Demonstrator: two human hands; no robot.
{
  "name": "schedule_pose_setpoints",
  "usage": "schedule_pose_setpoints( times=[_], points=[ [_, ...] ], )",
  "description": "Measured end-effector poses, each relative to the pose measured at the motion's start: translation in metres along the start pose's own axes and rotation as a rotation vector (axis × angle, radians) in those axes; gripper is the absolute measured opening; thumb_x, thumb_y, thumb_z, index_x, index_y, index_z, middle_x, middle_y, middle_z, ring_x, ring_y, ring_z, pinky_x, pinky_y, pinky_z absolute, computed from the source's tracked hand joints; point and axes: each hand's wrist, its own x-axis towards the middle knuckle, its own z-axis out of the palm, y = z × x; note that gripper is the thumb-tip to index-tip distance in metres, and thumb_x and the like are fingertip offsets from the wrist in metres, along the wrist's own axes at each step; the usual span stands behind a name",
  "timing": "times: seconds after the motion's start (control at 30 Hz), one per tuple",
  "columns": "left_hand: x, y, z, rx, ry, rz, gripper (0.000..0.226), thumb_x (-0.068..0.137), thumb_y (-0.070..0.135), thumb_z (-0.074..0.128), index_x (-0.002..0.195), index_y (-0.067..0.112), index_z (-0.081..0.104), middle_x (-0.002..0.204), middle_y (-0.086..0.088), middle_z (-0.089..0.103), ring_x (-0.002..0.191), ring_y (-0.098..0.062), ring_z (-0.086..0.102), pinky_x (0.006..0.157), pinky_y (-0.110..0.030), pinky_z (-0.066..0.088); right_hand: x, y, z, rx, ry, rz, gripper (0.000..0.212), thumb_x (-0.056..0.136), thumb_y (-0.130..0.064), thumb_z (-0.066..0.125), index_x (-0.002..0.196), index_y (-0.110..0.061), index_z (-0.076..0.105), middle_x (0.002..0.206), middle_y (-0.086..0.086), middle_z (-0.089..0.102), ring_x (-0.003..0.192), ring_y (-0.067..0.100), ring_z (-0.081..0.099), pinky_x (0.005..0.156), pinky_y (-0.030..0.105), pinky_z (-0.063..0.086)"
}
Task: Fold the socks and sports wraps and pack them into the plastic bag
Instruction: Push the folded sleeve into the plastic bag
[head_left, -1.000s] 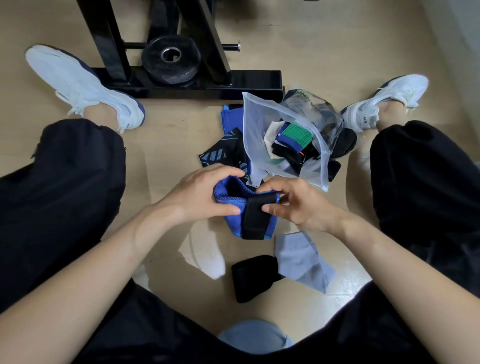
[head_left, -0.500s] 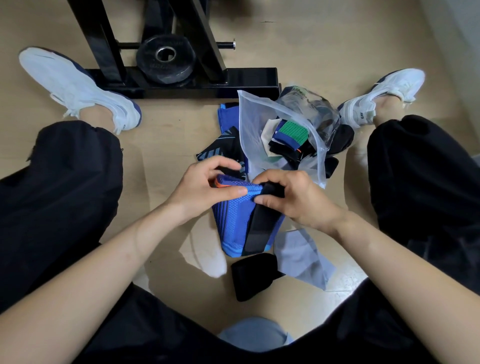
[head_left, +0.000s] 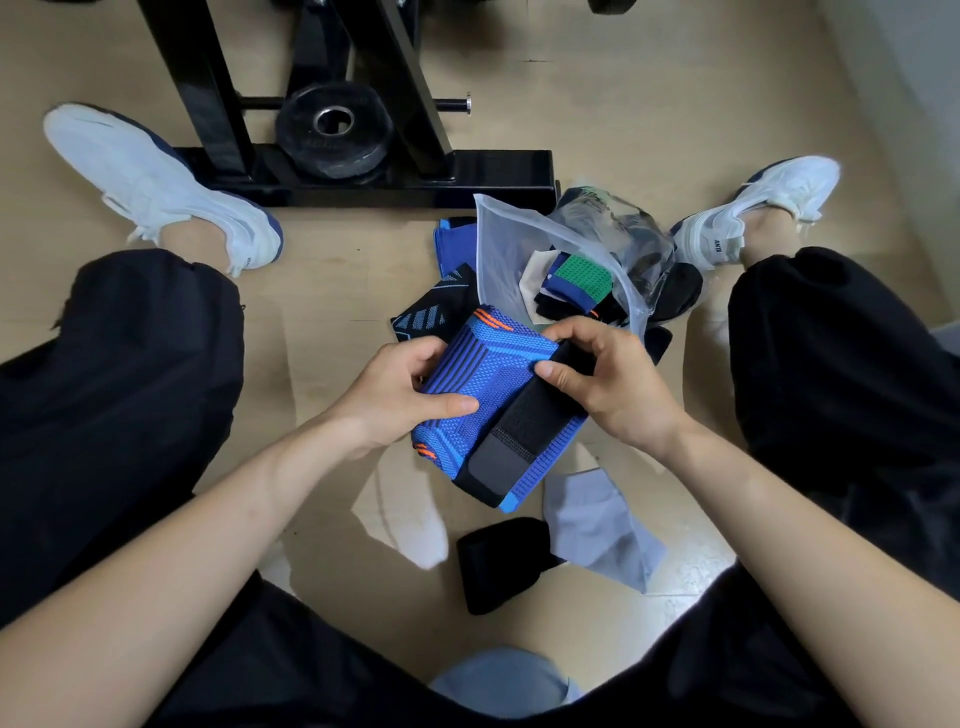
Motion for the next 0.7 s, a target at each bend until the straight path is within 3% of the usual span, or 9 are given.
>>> schedule_pose_setpoints(
  times=[0.13,0.37,0.43,0.53,0.6,0.7],
  points=[
    [-0.002,0.001,-0.005,-0.006,-0.147,-0.040,0.053,0.073,0.005,0.088,0.118,0.011,0.061,0.112,-0.013,0.073,0.097,-0.018,0.071,0.084,-0.030,0.058,0.001,0.002,-0.004,-0.014,0.080,0.016,0.018,0.088,-0.007,0.072,0.105,-0.008,0.065,0.102,0.003,0.072,0.096,0.014,0.067,0.087,0.018,0.048],
    [-0.001,0.003,-0.010,0.005,-0.090,-0.001,0.051,0.075,0.000,0.082,0.117,0.021,0.062,0.107,-0.015,0.074,0.091,-0.022,0.069,0.082,-0.033,0.057,0.004,0.008,-0.013,0.013,0.116,0.066,0.018,0.089,-0.011,0.072,0.105,-0.013,0.064,0.106,0.001,0.073,0.102,0.018,0.067,0.097,0.040,0.052],
    [-0.001,0.003,-0.012,0.012,-0.104,-0.005,0.052,0.073,0.008,0.084,0.118,0.021,0.063,0.107,-0.013,0.074,0.093,-0.022,0.070,0.083,-0.032,0.057,0.003,0.008,-0.012,0.025,0.106,0.065,0.018,0.089,-0.011,0.072,0.106,-0.012,0.064,0.107,0.002,0.073,0.102,0.019,0.067,0.097,0.042,0.052],
    [-0.003,0.007,-0.010,-0.059,-0.120,-0.019,0.056,0.068,0.031,0.084,0.119,0.020,0.065,0.109,-0.011,0.074,0.096,-0.018,0.070,0.083,-0.026,0.056,0.002,0.005,-0.011,0.069,0.052,0.057,0.018,0.089,-0.008,0.072,0.106,-0.007,0.064,0.105,0.006,0.073,0.094,0.012,0.067,0.090,0.034,0.054],
    [-0.004,0.013,-0.003,-0.124,-0.074,-0.015,0.046,0.074,0.032,0.081,0.116,0.019,0.067,0.110,-0.006,0.075,0.100,-0.015,0.071,0.085,-0.024,0.055,0.000,0.000,-0.007,0.094,0.002,0.034,0.017,0.088,-0.004,0.071,0.104,-0.005,0.064,0.101,0.006,0.073,0.088,0.007,0.065,0.085,0.024,0.051],
    [0.001,0.015,0.009,-0.121,0.010,0.027,0.040,0.079,0.038,0.078,0.110,0.013,0.069,0.107,-0.005,0.076,0.095,-0.013,0.070,0.085,-0.030,0.055,-0.002,-0.003,0.001,0.093,-0.086,0.014,0.021,0.087,-0.002,0.072,0.106,-0.002,0.063,0.097,0.005,0.071,0.085,0.005,0.062,0.082,0.019,0.049]
  ],
)
